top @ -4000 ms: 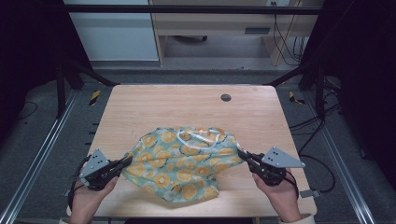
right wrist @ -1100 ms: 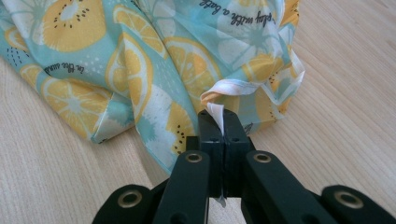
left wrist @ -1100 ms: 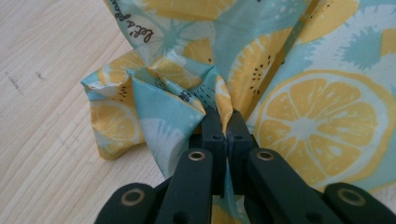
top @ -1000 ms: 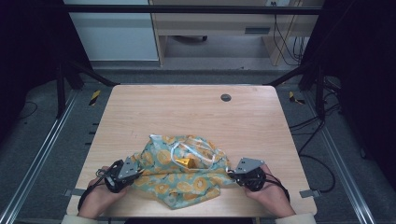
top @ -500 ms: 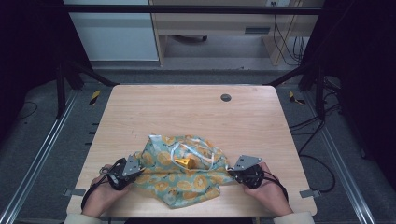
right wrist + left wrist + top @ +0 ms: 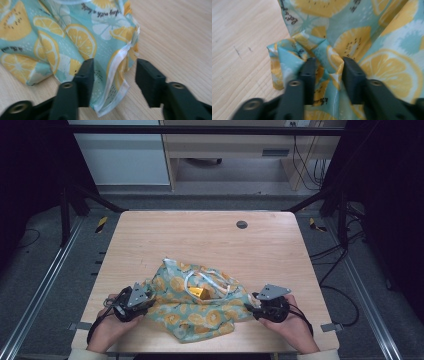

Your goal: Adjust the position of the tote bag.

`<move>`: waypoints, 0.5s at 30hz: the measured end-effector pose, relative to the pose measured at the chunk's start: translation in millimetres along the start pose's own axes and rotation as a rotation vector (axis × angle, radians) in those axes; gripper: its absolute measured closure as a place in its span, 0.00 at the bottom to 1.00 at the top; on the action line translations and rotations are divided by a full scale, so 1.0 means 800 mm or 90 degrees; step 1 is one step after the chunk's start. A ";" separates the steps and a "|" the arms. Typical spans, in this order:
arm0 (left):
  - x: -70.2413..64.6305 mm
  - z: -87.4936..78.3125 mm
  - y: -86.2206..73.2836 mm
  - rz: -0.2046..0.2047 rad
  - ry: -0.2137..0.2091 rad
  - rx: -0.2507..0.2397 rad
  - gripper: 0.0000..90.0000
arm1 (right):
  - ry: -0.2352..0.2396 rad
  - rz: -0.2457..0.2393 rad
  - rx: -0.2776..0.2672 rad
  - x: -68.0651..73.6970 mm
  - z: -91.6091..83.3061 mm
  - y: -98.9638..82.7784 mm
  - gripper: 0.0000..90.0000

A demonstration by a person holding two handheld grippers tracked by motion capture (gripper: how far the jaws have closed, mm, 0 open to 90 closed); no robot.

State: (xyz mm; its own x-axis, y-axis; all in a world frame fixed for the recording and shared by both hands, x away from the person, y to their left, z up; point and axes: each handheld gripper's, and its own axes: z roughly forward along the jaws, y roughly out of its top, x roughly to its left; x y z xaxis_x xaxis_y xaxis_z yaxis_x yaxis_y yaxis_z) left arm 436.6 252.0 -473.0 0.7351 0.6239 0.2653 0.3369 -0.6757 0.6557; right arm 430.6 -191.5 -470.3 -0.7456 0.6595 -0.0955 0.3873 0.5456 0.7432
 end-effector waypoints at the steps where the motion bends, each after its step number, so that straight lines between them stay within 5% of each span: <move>1: -0.002 -0.002 0.001 -0.004 0.002 -0.005 0.65 | -0.001 0.005 -0.005 0.000 -0.004 0.000 0.47; 5: -0.005 -0.011 0.002 -0.034 0.009 -0.025 0.44 | -0.004 0.030 -0.036 -0.002 -0.021 0.010 0.37; 9: -0.006 -0.018 0.001 -0.071 0.008 -0.057 0.35 | 0.007 0.034 -0.070 -0.003 -0.027 0.033 0.36; 15: -0.004 -0.018 0.000 -0.066 0.015 -0.042 0.34 | 0.057 0.019 -0.041 -0.011 0.013 0.065 0.33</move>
State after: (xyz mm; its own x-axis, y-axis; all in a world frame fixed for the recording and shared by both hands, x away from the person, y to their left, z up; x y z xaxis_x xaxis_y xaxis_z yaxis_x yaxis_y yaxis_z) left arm 425.5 255.6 -463.7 0.6837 0.6991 0.2094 0.3709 -0.5800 0.7253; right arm 462.9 -163.5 -437.9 -0.7811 0.6242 -0.0155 0.3763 0.4904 0.7861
